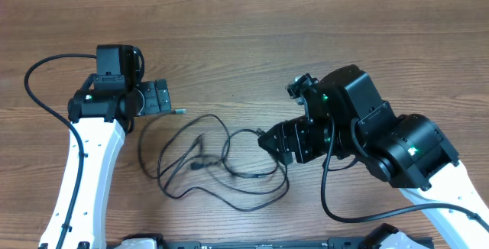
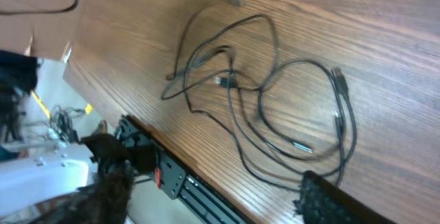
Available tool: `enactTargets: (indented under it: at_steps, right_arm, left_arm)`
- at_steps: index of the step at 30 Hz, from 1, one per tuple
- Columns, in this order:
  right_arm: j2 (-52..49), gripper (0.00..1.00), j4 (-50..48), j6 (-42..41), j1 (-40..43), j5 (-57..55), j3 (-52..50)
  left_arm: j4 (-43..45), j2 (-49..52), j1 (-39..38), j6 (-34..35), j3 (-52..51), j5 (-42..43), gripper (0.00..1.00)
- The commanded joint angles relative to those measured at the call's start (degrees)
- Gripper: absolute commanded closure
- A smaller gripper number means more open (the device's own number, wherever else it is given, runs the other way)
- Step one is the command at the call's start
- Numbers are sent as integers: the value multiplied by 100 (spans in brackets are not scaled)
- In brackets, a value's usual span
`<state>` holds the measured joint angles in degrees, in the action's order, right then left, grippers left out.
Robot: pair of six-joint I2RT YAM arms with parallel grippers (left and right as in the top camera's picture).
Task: Untangle cables
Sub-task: 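Pull the left gripper leftward and lay the cables on the table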
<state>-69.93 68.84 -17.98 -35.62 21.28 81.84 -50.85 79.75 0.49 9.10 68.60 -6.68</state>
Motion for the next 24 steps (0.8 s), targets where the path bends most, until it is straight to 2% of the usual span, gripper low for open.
enactTargets:
  at_steps: [1,3,8,24]
  right_arm:
    - [9,14,17,2,24,-201,72]
    - [9,12,33,2,24,-201,72]
    - [9,0,46,2,22,-199,72]
    - [-175,0,138,-66,22,-511,-52]
  left_arm:
    - [4,-35,20,122,-11,33,0]
    - [4,-35,20,122,-11,31,0]
    - [7,-35,20,122,-11,31,0]
    - [-33,-35,20,122,-11,31,0]
